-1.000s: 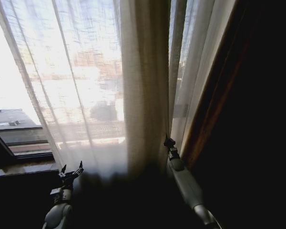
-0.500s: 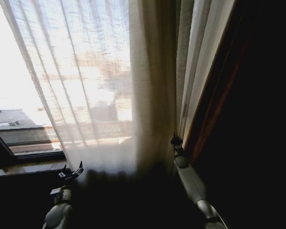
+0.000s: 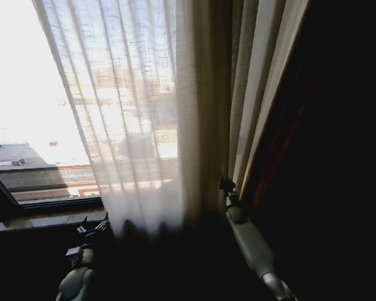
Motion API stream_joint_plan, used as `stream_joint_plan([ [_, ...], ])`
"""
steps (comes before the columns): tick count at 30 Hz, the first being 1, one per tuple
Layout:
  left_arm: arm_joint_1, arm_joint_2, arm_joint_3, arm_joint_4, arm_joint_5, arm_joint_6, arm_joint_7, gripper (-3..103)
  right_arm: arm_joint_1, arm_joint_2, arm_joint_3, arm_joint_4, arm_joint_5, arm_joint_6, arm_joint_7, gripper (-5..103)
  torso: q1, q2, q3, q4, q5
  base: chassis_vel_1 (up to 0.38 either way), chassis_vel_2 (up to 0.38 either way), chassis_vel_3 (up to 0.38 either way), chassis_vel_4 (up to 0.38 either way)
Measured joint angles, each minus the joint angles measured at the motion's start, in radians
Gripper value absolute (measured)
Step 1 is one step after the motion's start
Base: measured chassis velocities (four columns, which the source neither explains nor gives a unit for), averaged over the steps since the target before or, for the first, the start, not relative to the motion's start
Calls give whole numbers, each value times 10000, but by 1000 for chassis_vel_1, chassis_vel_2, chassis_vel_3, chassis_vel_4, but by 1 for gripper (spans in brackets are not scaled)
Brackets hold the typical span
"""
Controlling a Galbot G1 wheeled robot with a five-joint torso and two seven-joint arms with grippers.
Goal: Open the curtains by pulling them apart, changing their state from closed to fully open.
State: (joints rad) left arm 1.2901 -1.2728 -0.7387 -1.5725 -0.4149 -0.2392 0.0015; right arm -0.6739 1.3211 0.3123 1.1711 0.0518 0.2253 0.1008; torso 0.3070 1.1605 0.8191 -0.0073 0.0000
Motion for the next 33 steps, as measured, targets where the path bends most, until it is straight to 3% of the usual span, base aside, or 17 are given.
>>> stream_joint_plan([
  [2, 0, 0, 0, 0, 0, 0, 0, 100, -308, -3, -38, 218, -90, 30, -113, 43, -1, 1, -1, -3, -1, 0, 0, 0, 0],
  [4, 0, 0, 0, 0, 0, 0, 0, 100, -441, 7, -48, 295, -119, 76, -144, 43, -1, 1, 0, -3, -1, 0, 0, 0, 0],
  [7, 0, 0, 0, 0, 0, 0, 0, 100, -766, 47, -116, 559, -232, 180, -210, 60, 0, 1, 0, -3, -1, 0, 0, 0, 0],
  [10, 0, -1, 0, 0, 0, 0, 0, 100, -981, 68, -218, 811, -297, 197, -213, 65, 0, 1, 0, -3, 0, 38, 7, -18, -19],
  [13, 0, -1, 1, 0, 0, 0, 0, 100, -1214, 106, -342, 1087, -389, 208, -212, 82, -1, 1, -1, -3, 0, 102, 52, -84, -62],
  [15, 0, -1, 2, 0, 0, 0, 0, 100, -1268, 124, -374, 1176, -394, 209, -210, 82, -1, 1, -1, -2, -1, 125, 88, -132, -99],
  [18, 0, -1, 1, 0, 0, 0, 0, 100, -1364, 133, -446, 1330, -406, 218, -205, 97, -1, 1, -1, -2, 0, 175, 125, -171, -136],
  [33, 0, -1, 1, 0, 0, 0, 0, 100, -1680, -167, -426, 1727, -189, 255, -185, 100, -1, 1, -1, -3, 2, 313, 245, -303, -250],
])
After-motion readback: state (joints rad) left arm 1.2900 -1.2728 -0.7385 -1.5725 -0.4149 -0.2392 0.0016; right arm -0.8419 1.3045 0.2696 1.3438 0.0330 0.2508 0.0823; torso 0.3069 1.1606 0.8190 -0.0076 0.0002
